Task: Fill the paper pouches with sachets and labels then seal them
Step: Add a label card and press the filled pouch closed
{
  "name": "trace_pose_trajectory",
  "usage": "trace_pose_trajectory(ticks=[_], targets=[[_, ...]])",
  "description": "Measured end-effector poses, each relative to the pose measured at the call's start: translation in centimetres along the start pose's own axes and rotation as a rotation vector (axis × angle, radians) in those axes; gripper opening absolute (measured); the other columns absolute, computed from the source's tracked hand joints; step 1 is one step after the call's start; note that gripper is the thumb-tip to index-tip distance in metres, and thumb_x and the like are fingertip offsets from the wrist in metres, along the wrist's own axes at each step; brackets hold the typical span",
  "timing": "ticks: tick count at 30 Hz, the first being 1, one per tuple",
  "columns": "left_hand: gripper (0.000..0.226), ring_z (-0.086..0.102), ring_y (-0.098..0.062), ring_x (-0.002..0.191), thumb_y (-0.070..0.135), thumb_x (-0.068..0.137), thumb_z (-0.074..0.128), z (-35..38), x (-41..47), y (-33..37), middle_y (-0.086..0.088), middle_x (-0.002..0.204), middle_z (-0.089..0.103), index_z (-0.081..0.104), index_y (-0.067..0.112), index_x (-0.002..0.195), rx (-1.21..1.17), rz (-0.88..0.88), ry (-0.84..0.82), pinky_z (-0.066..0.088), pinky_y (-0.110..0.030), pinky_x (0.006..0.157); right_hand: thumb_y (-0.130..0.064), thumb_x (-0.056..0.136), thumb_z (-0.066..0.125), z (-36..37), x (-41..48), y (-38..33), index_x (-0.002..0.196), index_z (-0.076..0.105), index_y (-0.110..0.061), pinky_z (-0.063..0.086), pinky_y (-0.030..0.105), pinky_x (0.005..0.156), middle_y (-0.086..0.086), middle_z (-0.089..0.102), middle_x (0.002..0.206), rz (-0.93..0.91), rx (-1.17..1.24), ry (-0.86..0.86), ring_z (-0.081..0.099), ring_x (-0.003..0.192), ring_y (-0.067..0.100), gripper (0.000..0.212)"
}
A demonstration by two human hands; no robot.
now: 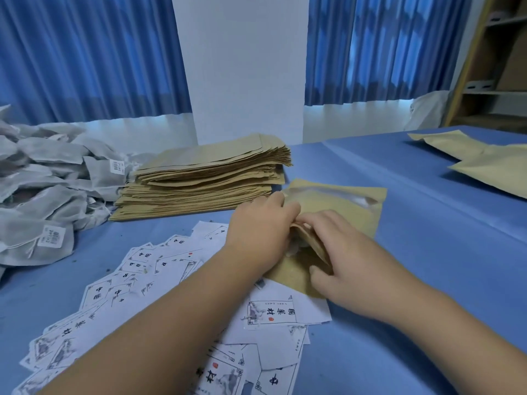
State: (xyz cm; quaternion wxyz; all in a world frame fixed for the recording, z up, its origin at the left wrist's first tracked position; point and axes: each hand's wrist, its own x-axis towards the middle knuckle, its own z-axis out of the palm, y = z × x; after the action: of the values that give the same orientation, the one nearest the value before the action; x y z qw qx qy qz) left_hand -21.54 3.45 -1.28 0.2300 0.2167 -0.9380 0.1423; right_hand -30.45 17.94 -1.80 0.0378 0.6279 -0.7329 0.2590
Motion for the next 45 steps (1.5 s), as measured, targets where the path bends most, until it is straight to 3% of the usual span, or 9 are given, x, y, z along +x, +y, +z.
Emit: trace_pose_trajectory(ticks=[4,8,13,19,25,28,32,38,45], targets=[[0.034,0.049,-0.024,0.102,0.028,0.087,0.053,-0.9,-1.1,-1.4,-0.001,0.111,0.048,0.06,0.023,0.119,-0.062,0.117,-0.126,0.041,-0.034,0.068,-0.019,0.082,0.049,0.1,-1.1,0.7,0.135,0.036,-0.04,0.048,0.036,0.083,-0.015,0.048,0.128,-0.02,-0.144,-0.019,0.053,0.11,0.016,0.058],[0.051,0.045,-0.019,0.11,0.029,0.097,0.04,-0.9,-2.9,-2.5,0.005,0.123,0.041,0.032,0.04,0.146,-0.057,0.198,-0.27,0.043,-0.032,0.076,-0.032,0.093,0.045,0.2,-1.5,1.2,0.135,0.044,-0.04,0.049,0.034,0.079,-0.02,0.054,0.116,-0.067,-0.175,-0.063,0.055,0.105,0.01,0.043],[0.055,0.042,-0.011,0.1,0.041,0.098,0.041,-1.1,-3.6,-3.2,0.012,0.122,0.041,0.018,0.053,0.146,-0.214,0.216,-0.323,0.031,-0.025,0.076,-0.05,0.096,0.03,0.6,-1.7,1.3,0.141,0.037,-0.042,0.048,0.029,0.075,-0.024,0.05,0.126,-0.087,-0.246,-0.078,0.05,0.112,0.005,0.046],[0.045,0.033,-0.009,0.114,0.066,0.092,0.031,-0.6,-4.9,-4.2,0.017,0.129,0.034,0.038,0.058,0.135,-0.144,0.215,-0.423,0.031,-0.034,0.095,-0.052,0.096,0.027,1.0,-1.9,1.6,0.139,0.038,-0.04,0.045,0.029,0.087,-0.021,0.039,0.138,-0.111,-0.35,-0.182,0.032,0.13,0.005,0.045],[0.04,0.036,-0.009,0.115,0.06,0.095,0.029,-0.2,-4.9,-4.1,0.017,0.127,0.042,0.046,0.055,0.131,-0.208,0.153,-0.415,0.034,-0.036,0.098,-0.056,0.097,0.027,0.9,-1.8,1.6,0.138,0.04,-0.04,0.04,0.028,0.1,-0.024,0.033,0.147,-0.063,-0.301,-0.3,0.023,0.141,0.001,0.046],[0.037,0.047,-0.008,0.112,0.051,0.099,0.032,-0.1,-5.1,-3.8,0.019,0.125,0.052,0.051,0.049,0.131,-0.23,0.129,-0.38,0.041,-0.03,0.092,-0.05,0.096,0.031,0.6,-1.8,0.8,0.104,0.06,-0.026,0.046,0.03,0.079,-0.01,0.06,0.106,-0.137,-0.356,-0.217,0.055,0.101,0.008,0.038],[0.037,0.054,-0.012,0.114,0.047,0.1,0.033,-0.2,-5.7,-4.2,0.013,0.123,0.061,0.061,0.033,0.121,-0.294,0.095,-0.391,0.046,-0.033,0.092,-0.019,0.084,0.061,0.8,-1.8,0.3,0.062,0.052,-0.015,0.045,0.034,0.049,-0.002,0.048,0.058,-0.2,-0.313,-0.028,0.049,0.053,0.022,0.024],[0.034,0.055,-0.014,0.108,0.051,0.094,0.046,-0.6,-6.0,-4.4,0.012,0.117,0.062,0.051,0.039,0.125,-0.319,0.029,-0.377,0.049,-0.034,0.084,-0.006,0.079,0.067,1.1,-1.3,0.7,0.064,0.06,-0.009,0.045,0.033,0.043,0.002,0.05,0.056,-0.124,-0.242,0.276,0.05,0.052,0.026,0.017],[0.009,0.053,-0.034,0.08,0.005,0.083,0.065,-1.5,-4.4,-4.4,-0.01,0.087,0.058,0.064,0.006,0.093,-0.14,-0.014,0.171,0.047,-0.045,0.064,-0.018,0.091,0.048,-0.6,0.3,0.3,0.073,0.066,-0.01,0.044,0.033,0.046,0.002,0.058,0.064,-0.249,-0.211,0.582,0.056,0.06,0.023,0.027]])
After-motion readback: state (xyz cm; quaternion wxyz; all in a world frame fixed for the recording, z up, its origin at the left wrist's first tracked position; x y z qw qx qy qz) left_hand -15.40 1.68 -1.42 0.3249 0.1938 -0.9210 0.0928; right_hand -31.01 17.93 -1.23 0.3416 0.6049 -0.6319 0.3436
